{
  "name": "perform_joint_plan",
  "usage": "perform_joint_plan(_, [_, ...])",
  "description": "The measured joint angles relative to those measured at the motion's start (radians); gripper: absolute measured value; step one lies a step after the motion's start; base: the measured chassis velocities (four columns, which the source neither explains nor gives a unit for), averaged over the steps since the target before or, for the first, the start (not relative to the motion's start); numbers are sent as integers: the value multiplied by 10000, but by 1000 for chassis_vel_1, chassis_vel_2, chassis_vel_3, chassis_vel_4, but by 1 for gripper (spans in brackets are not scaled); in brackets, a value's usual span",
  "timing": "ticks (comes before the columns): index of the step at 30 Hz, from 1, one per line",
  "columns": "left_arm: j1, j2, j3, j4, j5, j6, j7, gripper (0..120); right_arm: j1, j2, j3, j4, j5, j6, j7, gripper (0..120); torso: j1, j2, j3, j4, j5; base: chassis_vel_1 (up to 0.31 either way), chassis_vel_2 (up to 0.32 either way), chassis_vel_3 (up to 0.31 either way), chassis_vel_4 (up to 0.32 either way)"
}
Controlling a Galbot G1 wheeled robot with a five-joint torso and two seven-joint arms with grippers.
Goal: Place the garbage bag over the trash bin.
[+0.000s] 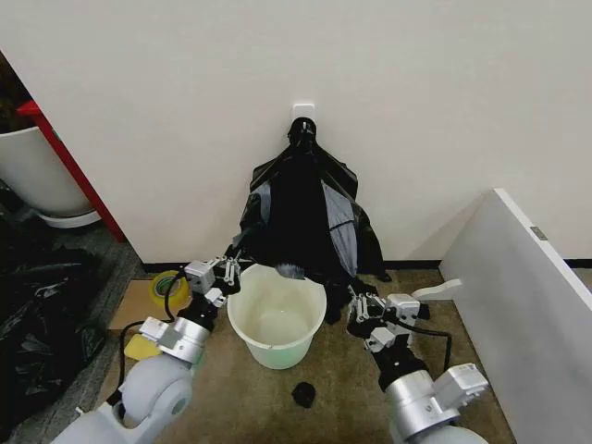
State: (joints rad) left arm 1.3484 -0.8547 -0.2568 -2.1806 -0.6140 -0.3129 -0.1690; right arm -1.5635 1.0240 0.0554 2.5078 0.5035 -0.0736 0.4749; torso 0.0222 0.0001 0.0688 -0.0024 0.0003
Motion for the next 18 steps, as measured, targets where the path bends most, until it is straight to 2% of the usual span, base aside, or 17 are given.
perform_joint_plan(5, [327,-4,-763,-914,-264,-15,96,0,114,-259,471,-2,-576,759,-665,0,0,0,0,0,1,0,0,0,0])
perform_joint_plan(8, [331,-13,-829,-1024,-357,-12,123,0,150,-277,572,-9,-686,919,-840,0,0,0,0,0,0,0,0,0,0])
perform_joint_plan(13, [232,-51,-1252,-1460,-871,57,337,0,545,-324,1189,-33,-1035,1935,-2515,0,1,0,2,-1,-1,0,0,0,0])
perform_joint_plan(18, [304,-95,-1407,-1545,-892,110,366,0,590,-351,1085,-46,-1007,1982,-2677,0,2,0,2,-1,0,0,0,0,0])
